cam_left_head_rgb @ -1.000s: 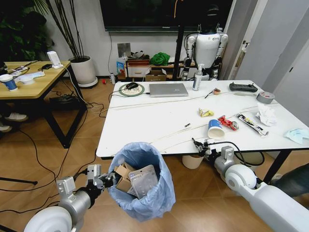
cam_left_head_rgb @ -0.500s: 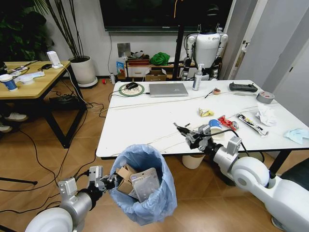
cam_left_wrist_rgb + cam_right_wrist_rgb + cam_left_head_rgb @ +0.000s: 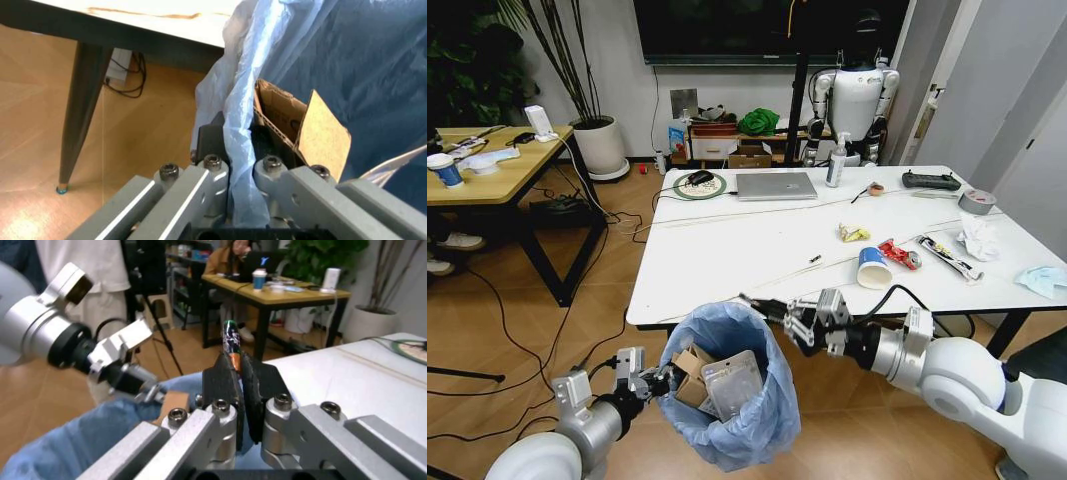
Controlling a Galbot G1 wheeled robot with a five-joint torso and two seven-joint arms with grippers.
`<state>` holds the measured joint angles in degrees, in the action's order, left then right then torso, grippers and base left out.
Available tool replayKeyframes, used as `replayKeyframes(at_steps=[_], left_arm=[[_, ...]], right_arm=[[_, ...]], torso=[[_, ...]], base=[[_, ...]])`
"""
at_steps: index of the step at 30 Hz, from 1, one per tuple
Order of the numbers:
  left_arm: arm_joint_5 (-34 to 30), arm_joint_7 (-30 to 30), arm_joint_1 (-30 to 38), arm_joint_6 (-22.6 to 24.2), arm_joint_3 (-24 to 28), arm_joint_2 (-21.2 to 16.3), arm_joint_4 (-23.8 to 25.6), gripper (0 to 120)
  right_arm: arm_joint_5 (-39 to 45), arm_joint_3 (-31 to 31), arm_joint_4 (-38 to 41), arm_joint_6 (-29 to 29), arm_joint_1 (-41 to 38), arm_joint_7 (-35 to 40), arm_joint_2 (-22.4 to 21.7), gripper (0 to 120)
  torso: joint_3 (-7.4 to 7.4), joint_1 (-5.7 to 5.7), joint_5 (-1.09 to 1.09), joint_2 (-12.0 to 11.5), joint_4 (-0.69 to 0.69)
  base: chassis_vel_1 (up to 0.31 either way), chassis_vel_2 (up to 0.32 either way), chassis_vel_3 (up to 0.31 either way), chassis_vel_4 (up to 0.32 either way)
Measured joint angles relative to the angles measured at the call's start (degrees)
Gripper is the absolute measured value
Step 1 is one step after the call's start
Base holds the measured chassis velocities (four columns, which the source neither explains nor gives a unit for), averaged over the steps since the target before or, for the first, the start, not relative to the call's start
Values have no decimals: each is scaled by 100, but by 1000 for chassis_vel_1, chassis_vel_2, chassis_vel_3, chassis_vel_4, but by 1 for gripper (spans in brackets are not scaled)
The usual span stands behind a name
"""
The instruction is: Pick up the trash bin and place the trash from the table into it.
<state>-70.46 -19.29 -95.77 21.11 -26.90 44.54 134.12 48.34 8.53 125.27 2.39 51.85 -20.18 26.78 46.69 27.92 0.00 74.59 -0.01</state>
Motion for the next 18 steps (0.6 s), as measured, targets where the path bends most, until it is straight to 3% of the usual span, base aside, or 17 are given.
replayKeyframes(at_steps=[8, 18], left_arm=[[-112, 2, 250, 1, 156, -143, -90, 0], [-87, -13, 374, 5, 317, -169, -170, 0]], right_arm=[[-363, 373, -250, 186, -184, -292, 134, 0], [-470, 318, -288, 205, -157, -402, 79, 0]], torso=[[0, 0, 0, 0, 0], [0, 0, 0, 0, 0]], base=[[0, 0, 0, 0], [0, 0, 0, 0]])
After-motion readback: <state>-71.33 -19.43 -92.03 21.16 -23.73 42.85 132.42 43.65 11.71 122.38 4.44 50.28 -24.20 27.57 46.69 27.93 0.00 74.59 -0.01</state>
